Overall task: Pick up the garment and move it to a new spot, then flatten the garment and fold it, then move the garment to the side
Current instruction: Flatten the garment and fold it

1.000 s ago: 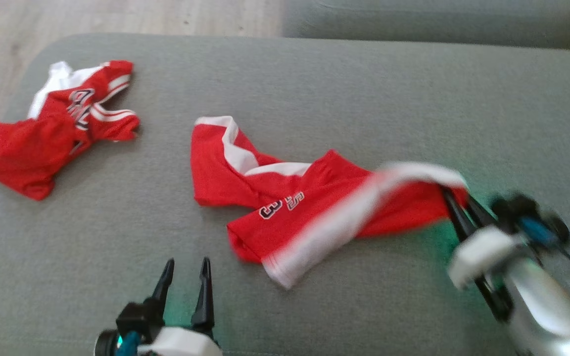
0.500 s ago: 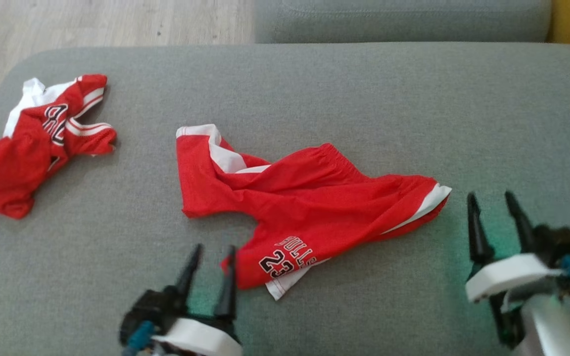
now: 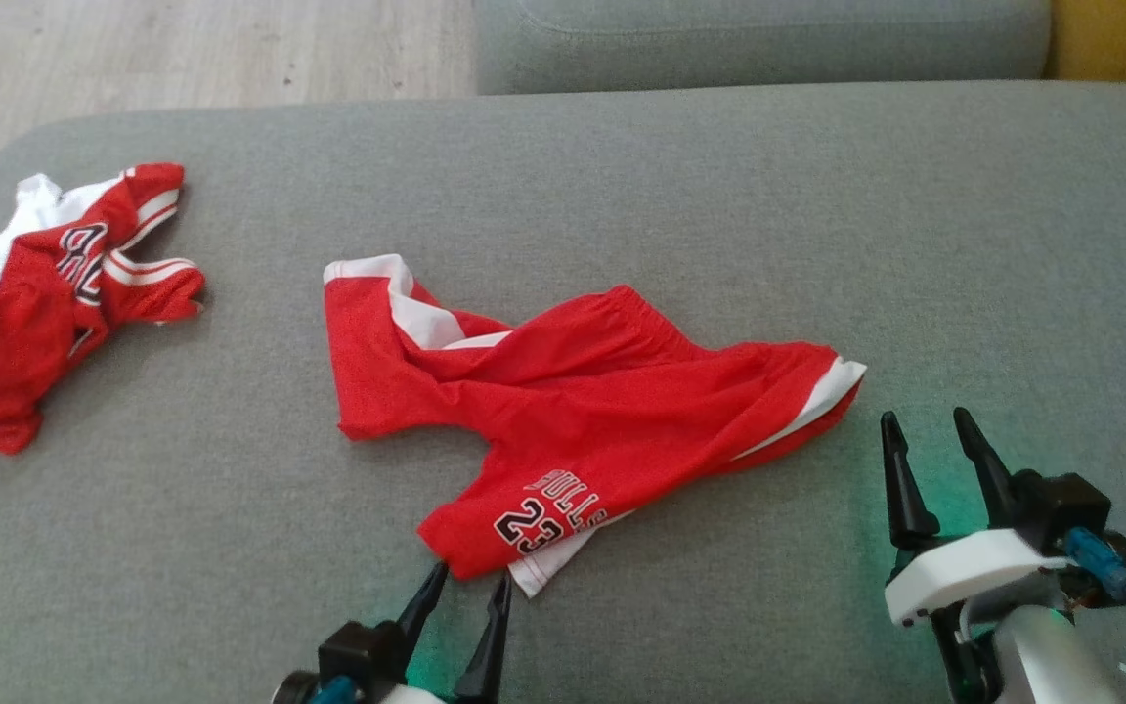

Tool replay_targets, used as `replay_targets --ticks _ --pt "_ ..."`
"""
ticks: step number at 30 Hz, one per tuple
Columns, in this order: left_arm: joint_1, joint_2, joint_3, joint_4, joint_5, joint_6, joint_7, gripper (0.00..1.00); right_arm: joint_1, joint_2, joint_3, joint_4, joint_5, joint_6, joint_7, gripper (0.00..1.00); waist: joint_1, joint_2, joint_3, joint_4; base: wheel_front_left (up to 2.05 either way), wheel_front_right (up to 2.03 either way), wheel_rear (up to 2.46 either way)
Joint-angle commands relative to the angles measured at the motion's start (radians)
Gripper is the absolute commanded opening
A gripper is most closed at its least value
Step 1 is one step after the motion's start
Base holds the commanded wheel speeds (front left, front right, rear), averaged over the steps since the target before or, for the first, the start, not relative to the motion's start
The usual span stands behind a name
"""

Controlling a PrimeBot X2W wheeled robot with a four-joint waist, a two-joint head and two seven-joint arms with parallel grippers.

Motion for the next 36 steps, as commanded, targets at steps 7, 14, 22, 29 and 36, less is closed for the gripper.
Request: replay_targets --ticks 7,14,22,29,36 --pt "-0.049 -0.001 0.02 0.013 -0.09 -0.007 -0.01 1.0 -0.036 0.001 0.028 -0.026 -0.002 0.003 -0.007 1.0 0.0001 -0.0001 0.02 -0.015 0.0 0.0 0.0" --pt "-0.054 -0.001 0.028 -0.054 -0.104 -0.023 -0.01 1.0 -0.04 0.005 0.043 -0.023 0.001 0.003 -0.007 1.0 0.0001 -0.0001 0.032 -0.019 0.0 0.0 0.0" --pt "-0.087 -0.001 0.122 -0.203 -0.05 -0.026 -0.01 0.0 -0.05 0.005 0.05 -0.018 0.01 0.003 -0.007 1.0 0.0001 -0.0001 0.048 -0.021 0.0 0.0 0.0" --pt "-0.23 0.002 0.2 -0.164 0.053 -0.028 -0.01 0.0 -0.063 0.01 0.067 -0.017 0.016 0.003 -0.007 1.0 0.0001 -0.0001 0.067 -0.045 0.0 0.0 0.0" --pt "-0.444 0.06 0.27 0.066 0.105 -0.023 -0.01 0.0 -0.089 0.016 0.089 -0.028 0.031 0.003 -0.007 1.0 0.0001 -0.0001 0.105 -0.099 0.0 0.0 0.0"
